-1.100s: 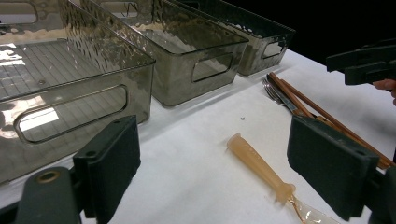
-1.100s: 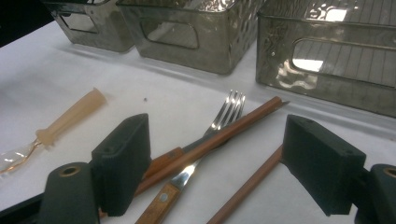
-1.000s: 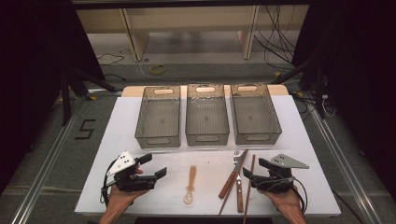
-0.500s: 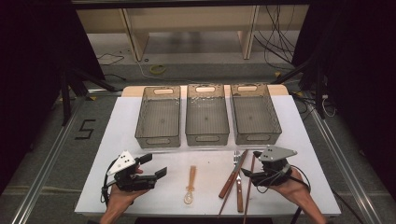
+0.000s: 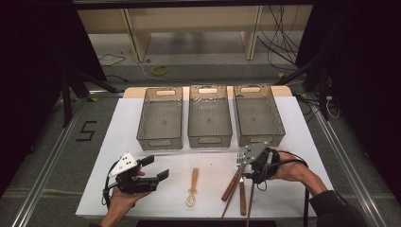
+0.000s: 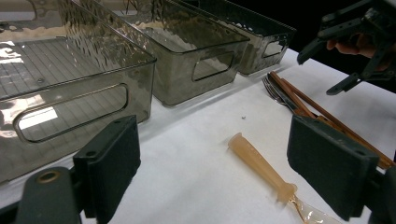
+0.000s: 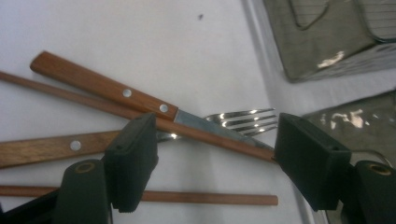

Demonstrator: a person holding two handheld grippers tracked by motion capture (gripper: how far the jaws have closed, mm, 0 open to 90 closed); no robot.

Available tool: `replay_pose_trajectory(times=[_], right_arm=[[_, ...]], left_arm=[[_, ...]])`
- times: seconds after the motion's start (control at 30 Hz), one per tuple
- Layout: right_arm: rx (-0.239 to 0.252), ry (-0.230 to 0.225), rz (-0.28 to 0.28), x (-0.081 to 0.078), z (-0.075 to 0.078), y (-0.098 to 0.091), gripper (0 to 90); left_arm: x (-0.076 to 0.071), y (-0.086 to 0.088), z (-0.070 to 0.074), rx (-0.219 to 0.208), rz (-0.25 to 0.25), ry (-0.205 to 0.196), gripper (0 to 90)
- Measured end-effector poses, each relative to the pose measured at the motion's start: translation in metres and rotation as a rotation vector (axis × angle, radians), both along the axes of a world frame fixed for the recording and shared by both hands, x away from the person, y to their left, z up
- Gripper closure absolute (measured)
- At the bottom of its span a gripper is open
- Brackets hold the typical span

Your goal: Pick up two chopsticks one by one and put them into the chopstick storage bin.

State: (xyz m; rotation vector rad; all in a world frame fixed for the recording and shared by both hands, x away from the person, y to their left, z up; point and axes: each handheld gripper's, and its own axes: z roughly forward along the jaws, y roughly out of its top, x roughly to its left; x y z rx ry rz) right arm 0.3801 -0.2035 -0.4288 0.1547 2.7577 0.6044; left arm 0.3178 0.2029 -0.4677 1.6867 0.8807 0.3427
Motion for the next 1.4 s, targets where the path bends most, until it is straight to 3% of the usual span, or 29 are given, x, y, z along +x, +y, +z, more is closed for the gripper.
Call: replay_pose_trajectory(times=[0.1,0.27,0.5,0.53,0.93,1.23,1.4], right_arm=[[-0.063,0.005,0.056,0.007,-0.004,0.007,32.8],[-0.117,0.022,0.088,0.013,-0.008,0.011,34.7],[-0.168,0.006,0.128,0.019,-0.013,0.012,37.3],[-0.193,-0.005,0.146,0.02,-0.014,0.013,38.1],[-0.253,0.013,0.23,0.026,-0.018,0.02,43.6],[-0.279,0.025,0.249,0.028,-0.02,0.021,45.3],[-0.278,0.049,0.213,0.031,-0.017,0.022,44.0]], left_arm=[[0.0,0.0,0.0,-0.003,0.001,0.001,16.7],[0.0,0.0,0.0,-0.002,0.0,0.002,16.8],[0.001,0.0,-0.001,0.001,-0.001,0.004,16.8],[0.001,0.0,-0.001,0.001,-0.001,0.005,16.8],[0.001,0.0,-0.001,0.001,-0.003,0.008,17.0],[0.001,-0.001,-0.001,0.004,-0.002,0.011,17.1],[0.001,-0.001,-0.001,0.005,-0.004,0.012,17.1]])
